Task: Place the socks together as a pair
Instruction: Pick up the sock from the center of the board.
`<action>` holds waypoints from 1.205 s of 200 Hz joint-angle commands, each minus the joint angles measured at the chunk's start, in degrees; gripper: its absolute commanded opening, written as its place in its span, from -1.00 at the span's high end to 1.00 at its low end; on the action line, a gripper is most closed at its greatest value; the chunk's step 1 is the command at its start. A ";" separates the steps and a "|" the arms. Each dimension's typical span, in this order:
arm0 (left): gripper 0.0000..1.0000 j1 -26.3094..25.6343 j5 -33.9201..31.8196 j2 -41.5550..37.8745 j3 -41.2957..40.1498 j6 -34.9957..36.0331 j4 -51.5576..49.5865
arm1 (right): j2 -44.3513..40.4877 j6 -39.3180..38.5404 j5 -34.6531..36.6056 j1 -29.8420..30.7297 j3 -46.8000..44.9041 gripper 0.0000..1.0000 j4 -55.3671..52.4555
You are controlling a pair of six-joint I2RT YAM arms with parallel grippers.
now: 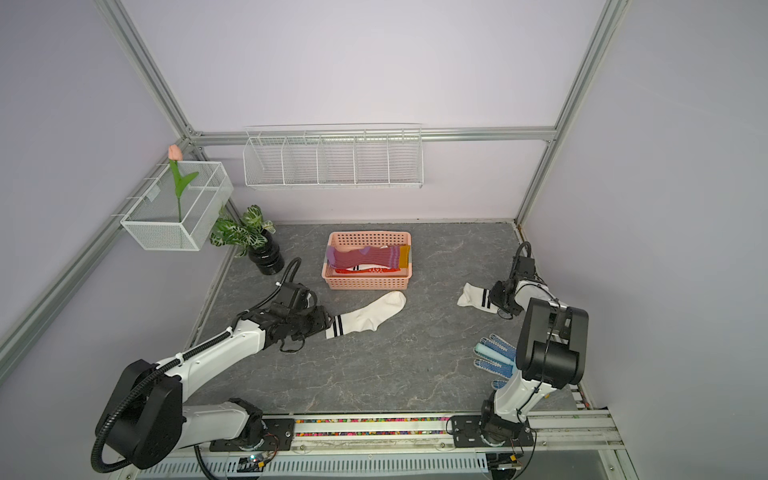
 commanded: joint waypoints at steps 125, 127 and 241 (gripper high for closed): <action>-0.28 0.26 -0.52 -0.50 -0.27 -0.76 0.31 | -11.34 -2.24 -2.85 6.09 0.79 0.86 -2.40; -0.28 0.27 -0.52 -0.54 -0.28 -0.77 0.31 | -11.81 -2.29 -2.94 6.31 0.86 0.86 -2.54; -0.31 0.19 7.31 -5.63 -0.23 -2.13 3.19 | -36.03 -4.88 -14.65 15.07 4.06 0.86 -12.79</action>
